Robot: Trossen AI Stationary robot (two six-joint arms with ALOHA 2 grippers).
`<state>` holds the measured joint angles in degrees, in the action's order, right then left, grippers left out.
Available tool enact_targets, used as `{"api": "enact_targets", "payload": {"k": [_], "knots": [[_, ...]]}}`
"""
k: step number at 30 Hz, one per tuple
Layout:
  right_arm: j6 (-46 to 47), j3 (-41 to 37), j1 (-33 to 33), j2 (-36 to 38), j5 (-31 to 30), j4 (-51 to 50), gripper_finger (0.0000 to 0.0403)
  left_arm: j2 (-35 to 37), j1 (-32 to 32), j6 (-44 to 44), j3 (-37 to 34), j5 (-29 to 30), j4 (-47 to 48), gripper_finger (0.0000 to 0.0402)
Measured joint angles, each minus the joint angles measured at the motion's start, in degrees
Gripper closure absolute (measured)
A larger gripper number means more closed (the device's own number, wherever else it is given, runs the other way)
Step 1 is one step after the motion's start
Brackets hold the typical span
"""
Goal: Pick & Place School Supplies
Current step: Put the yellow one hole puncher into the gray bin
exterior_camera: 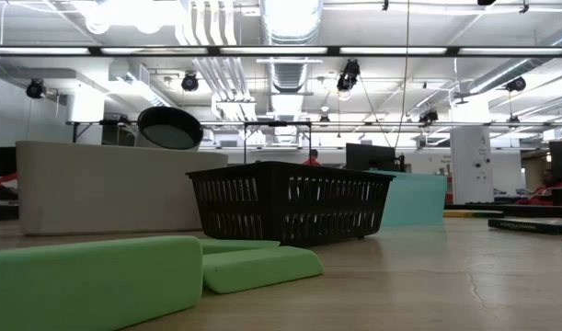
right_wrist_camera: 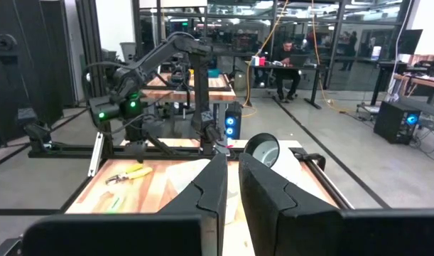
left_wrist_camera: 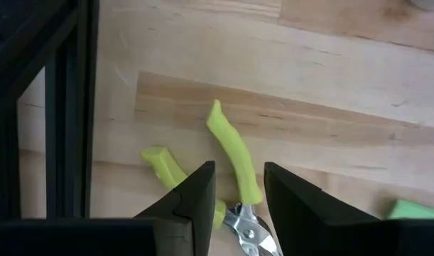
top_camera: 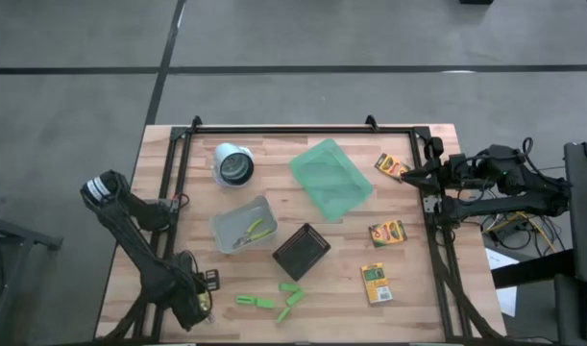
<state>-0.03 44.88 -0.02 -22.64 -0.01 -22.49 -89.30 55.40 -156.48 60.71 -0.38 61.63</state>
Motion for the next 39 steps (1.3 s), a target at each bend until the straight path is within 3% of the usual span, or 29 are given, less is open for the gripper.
{"api": "enact_targets", "payload": {"k": [23, 39], "knots": [[0.0, 0.0, 0.0, 0.0, 0.0, 0.0, 0.0367, -7.4, 0.3, 0.8, -1.4, 0.0, -6.7, 0.0275], [0.0, 0.0, 0.0, 0.0, 0.0, 0.0, 0.0367, -6.8, 0.3, 1.9, -6.3, 0.0, -15.0, 0.0284]]}}
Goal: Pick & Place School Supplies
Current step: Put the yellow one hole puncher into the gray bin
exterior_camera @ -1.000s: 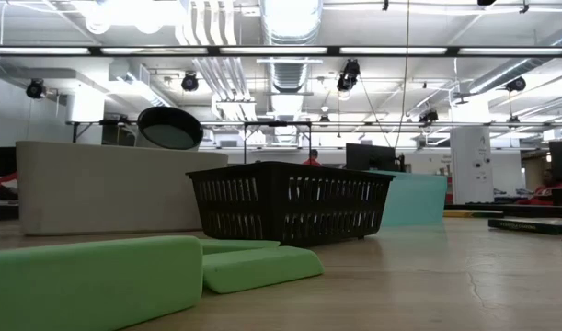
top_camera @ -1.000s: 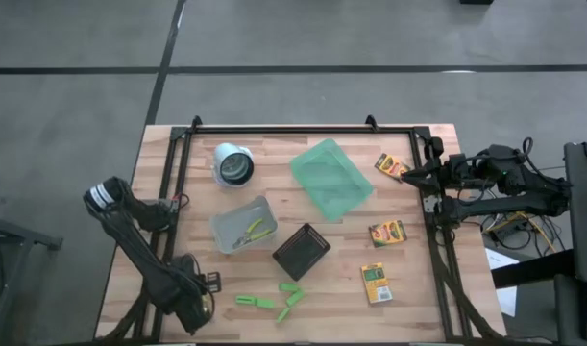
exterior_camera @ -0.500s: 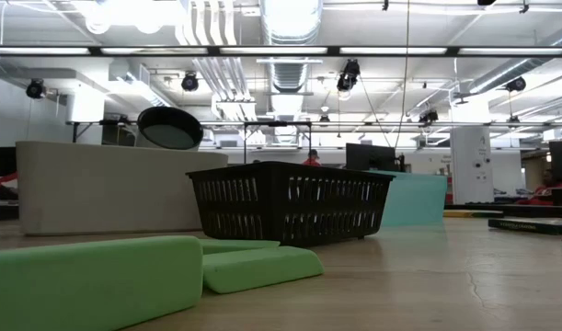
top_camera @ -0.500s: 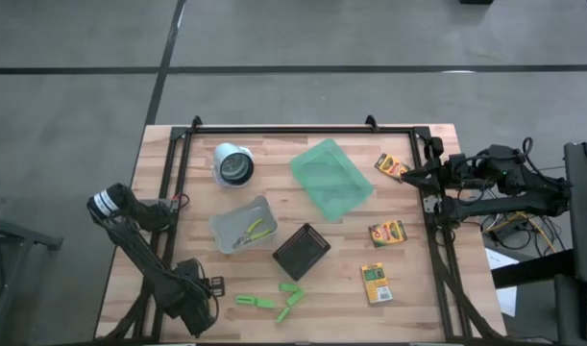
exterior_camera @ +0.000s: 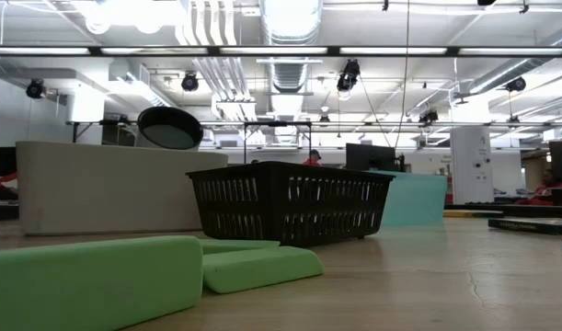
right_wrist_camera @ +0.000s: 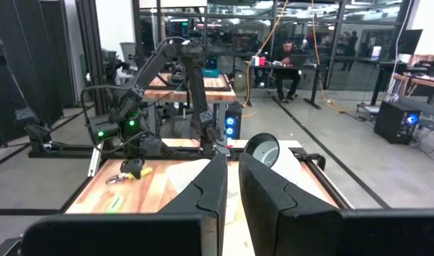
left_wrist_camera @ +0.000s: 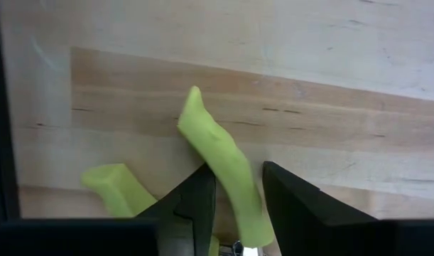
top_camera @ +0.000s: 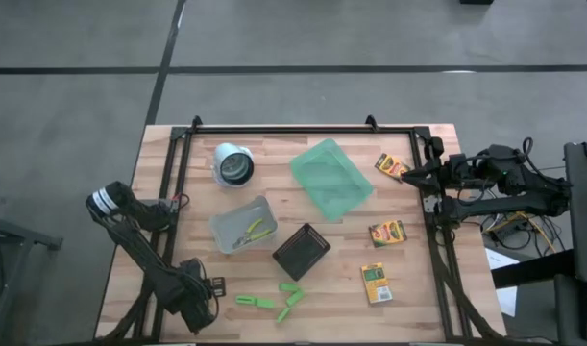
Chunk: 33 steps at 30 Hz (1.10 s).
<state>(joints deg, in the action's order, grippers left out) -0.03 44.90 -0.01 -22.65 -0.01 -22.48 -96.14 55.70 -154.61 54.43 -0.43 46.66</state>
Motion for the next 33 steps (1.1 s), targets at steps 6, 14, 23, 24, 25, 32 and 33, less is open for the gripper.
{"api": "enact_targets", "payload": {"k": [6, 14, 23, 24, 25, 32, 33], "knots": [[0.0, 0.0, 0.0, 0.0, 0.0, 0.0, 0.0367, 0.0, 0.0, 1.2, 0.0, 0.0, -0.2, 0.0322], [0.0, 0.0, 0.0, 0.0, 0.0, 0.0, 0.0367, 0.0, 0.0, 4.7, 0.0, 0.0, -0.3, 0.0352], [0.0, 0.0, 0.0, 0.0, 0.0, 0.0, 0.0367, 2.1, -0.1, 6.0, -0.3, 0.8, 0.5, 0.0350], [0.0, 0.0, 0.0, 0.0, 0.0, 0.0, 0.0367, 2.5, -0.1, 5.9, -0.3, 0.8, 0.9, 0.0350], [0.0, 0.0, 0.0, 0.0, 0.0, 0.0, 0.0367, 2.9, -0.1, 5.9, -0.3, 0.9, 1.0, 0.0350], [0.0, 0.0, 0.0, 0.0, 0.0, 0.0, 0.0367, 6.4, -0.1, 6.5, -0.3, 4.1, 3.0, 0.0349], [0.0, 0.0, 0.0, 0.0, 0.0, 0.0, 0.0367, 7.0, -0.1, 6.9, -0.3, 4.8, 3.4, 0.0349]]}}
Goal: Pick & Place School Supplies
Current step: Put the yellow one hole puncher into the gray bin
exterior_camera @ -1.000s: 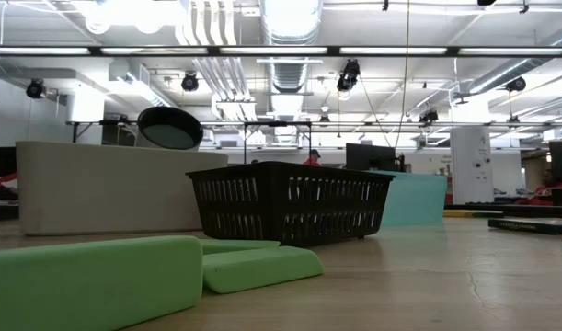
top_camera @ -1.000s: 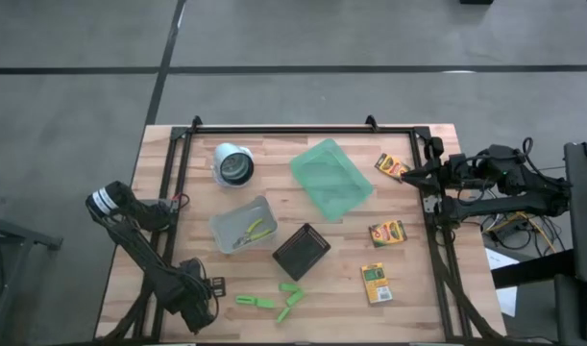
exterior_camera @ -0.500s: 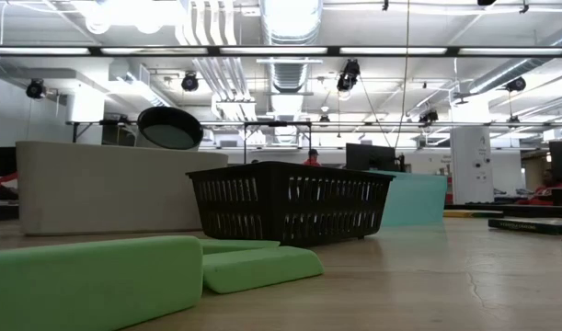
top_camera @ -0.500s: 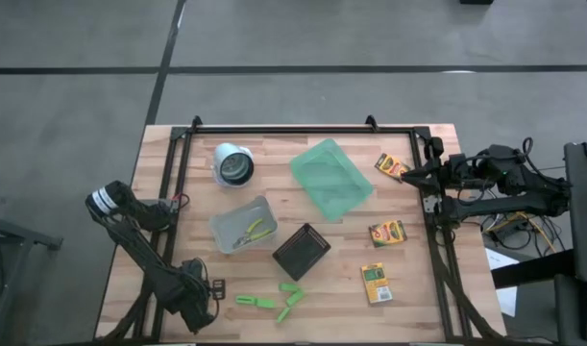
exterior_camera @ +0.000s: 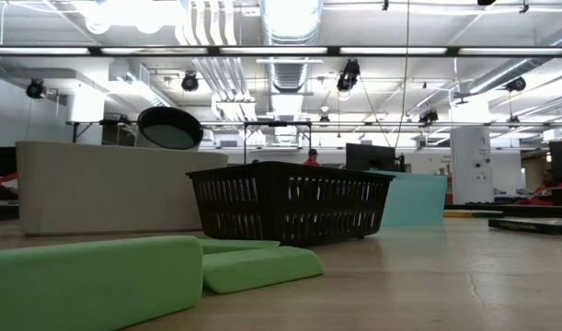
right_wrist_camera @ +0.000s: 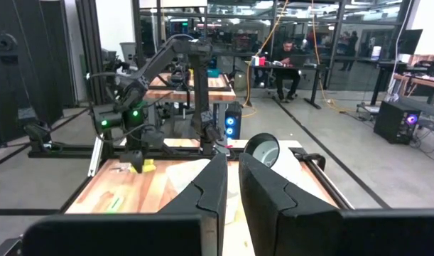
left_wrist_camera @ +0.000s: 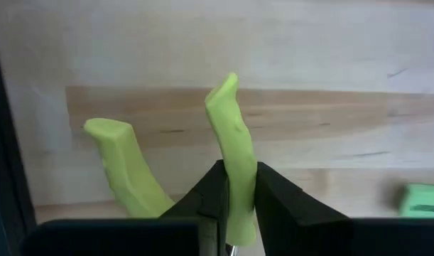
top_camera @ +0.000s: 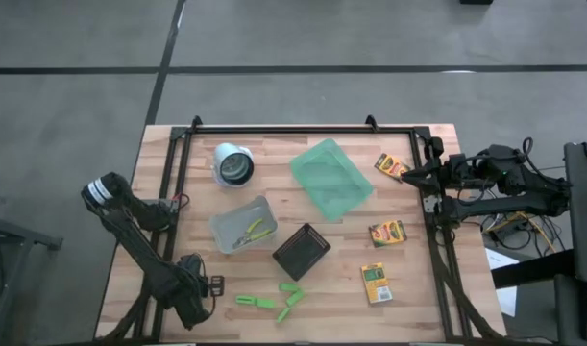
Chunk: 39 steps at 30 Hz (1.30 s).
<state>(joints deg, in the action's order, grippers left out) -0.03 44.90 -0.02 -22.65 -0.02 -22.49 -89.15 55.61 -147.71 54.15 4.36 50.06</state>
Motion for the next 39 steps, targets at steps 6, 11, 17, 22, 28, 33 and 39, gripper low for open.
{"api": "enact_targets", "payload": {"k": [6, 11, 17, 22, 28, 33, 39], "knots": [[0.0, 0.0, 0.0, 0.0, 0.0, 0.0, 0.0367, 4.9, -0.7, 1.1, 0.0, 5.8, 3.3, 0.0348], [0.0, 0.0, 0.0, 0.0, 0.0, 0.0, 0.0367, 9.1, -2.6, 4.1, 0.0, 13.3, 6.6, 0.0347], [0.0, 0.0, 0.0, 0.0, 0.0, 0.0, 0.0367, 12.8, -6.4, 15.2, 0.1, 20.3, 7.6, 0.0347], [0.0, 0.0, 0.0, 0.0, 0.0, 0.0, 0.0367, 15.6, -11.4, 27.8, 0.8, 22.6, 7.6, 0.0346], [0.0, 0.0, 0.0, 0.0, 0.0, 0.0, 0.0367, 18.2, -19.4, 47.2, 3.4, 24.7, 7.4, 0.0346], [0.0, 0.0, 0.0, 0.0, 0.0, 0.0, 0.0367, 19.3, -26.8, 61.1, 5.5, 24.6, 7.4, 0.0346], [0.0, 0.0, 0.0, 0.0, 0.0, 0.0, 0.0367, 19.6, -36.8, 75.5, 6.6, 16.9, 7.1, 0.0346]]}}
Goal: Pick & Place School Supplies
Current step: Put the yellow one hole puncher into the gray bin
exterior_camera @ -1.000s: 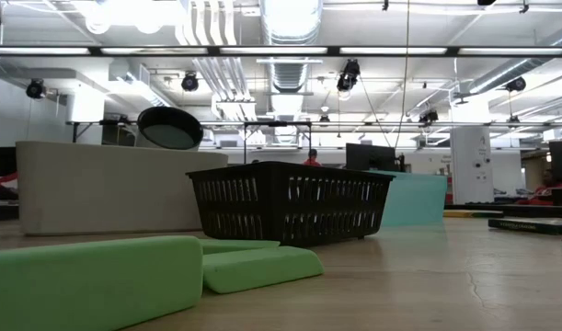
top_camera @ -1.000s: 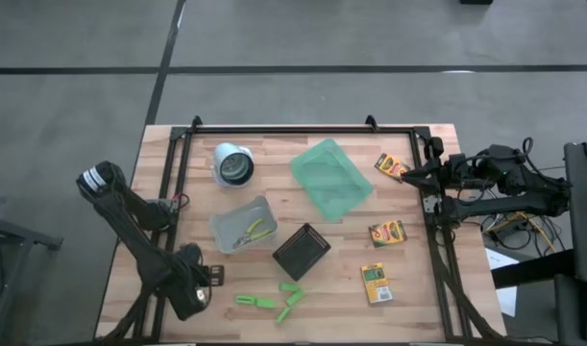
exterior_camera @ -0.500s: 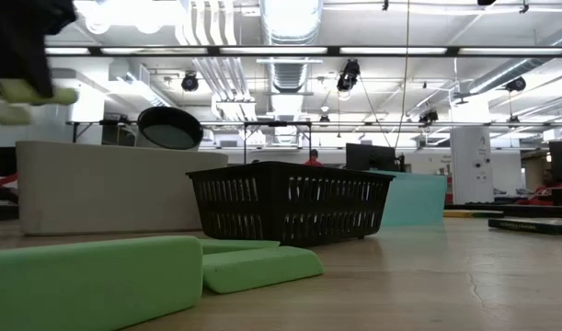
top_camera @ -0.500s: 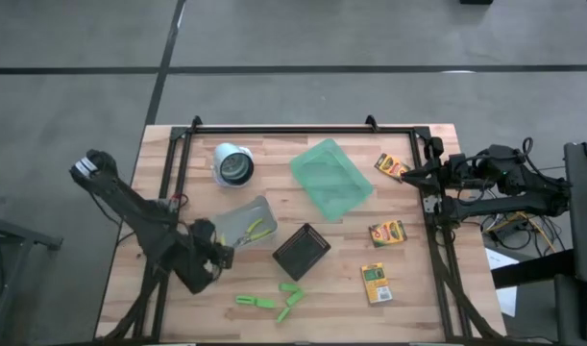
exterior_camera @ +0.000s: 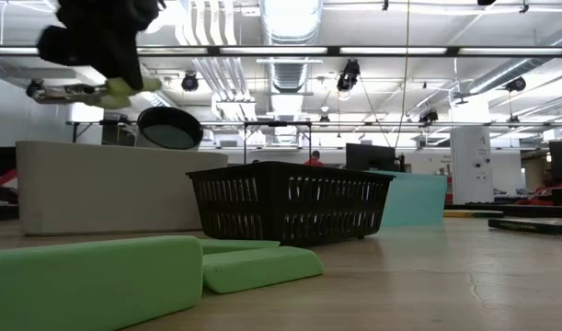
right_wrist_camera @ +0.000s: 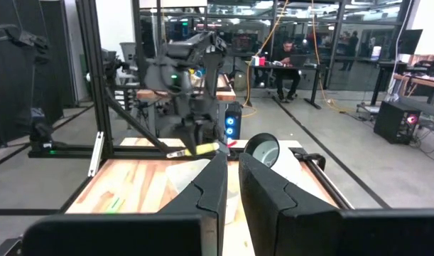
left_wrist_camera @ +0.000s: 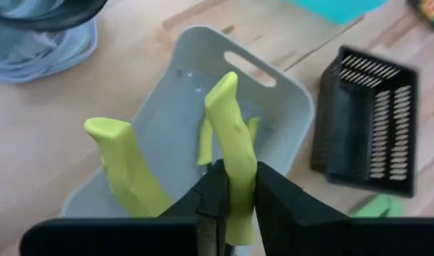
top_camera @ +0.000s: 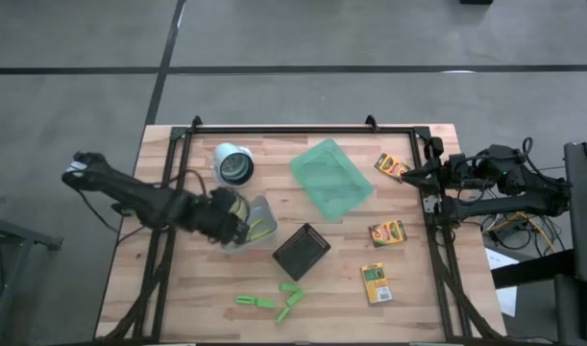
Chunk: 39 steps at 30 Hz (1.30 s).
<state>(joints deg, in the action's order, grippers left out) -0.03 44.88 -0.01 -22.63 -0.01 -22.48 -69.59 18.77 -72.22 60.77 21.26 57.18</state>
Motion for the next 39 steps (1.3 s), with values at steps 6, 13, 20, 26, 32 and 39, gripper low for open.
{"api": "enact_targets", "payload": {"k": [6, 13, 20, 26, 32, 39], "knots": [[0.0, 0.0, 0.0, 0.0, 0.0, 0.0, 0.0367, -1.8, -8.3, 15.7, 0.0, -10.1, -0.2, 0.0346], [0.0, 0.0, 0.0, 0.0, 0.0, 0.0, 0.0367, -4.5, -11.4, 26.5, 0.0, -15.0, -2.5, 0.0346], [0.0, 0.0, 0.0, 0.0, 0.0, 0.0, 0.0367, -9.7, -11.4, 27.2, 0.0, -15.1, -4.9, 0.0346], [0.0, 0.0, 0.0, 0.0, 0.0, 0.0, 0.0367, -15.7, -11.4, 27.6, -0.1, -16.9, -6.6, 0.0346], [0.0, 0.0, 0.0, 0.0, 0.0, 0.0, 0.0367, -20.7, -11.3, 27.2, -0.1, -18.8, -7.8, 0.0346], [0.0, 0.0, 0.0, 0.0, 0.0, 0.0, 0.0367, -24.0, -11.3, 28.6, -0.1, -19.0, -10.3, 0.0346]]}}
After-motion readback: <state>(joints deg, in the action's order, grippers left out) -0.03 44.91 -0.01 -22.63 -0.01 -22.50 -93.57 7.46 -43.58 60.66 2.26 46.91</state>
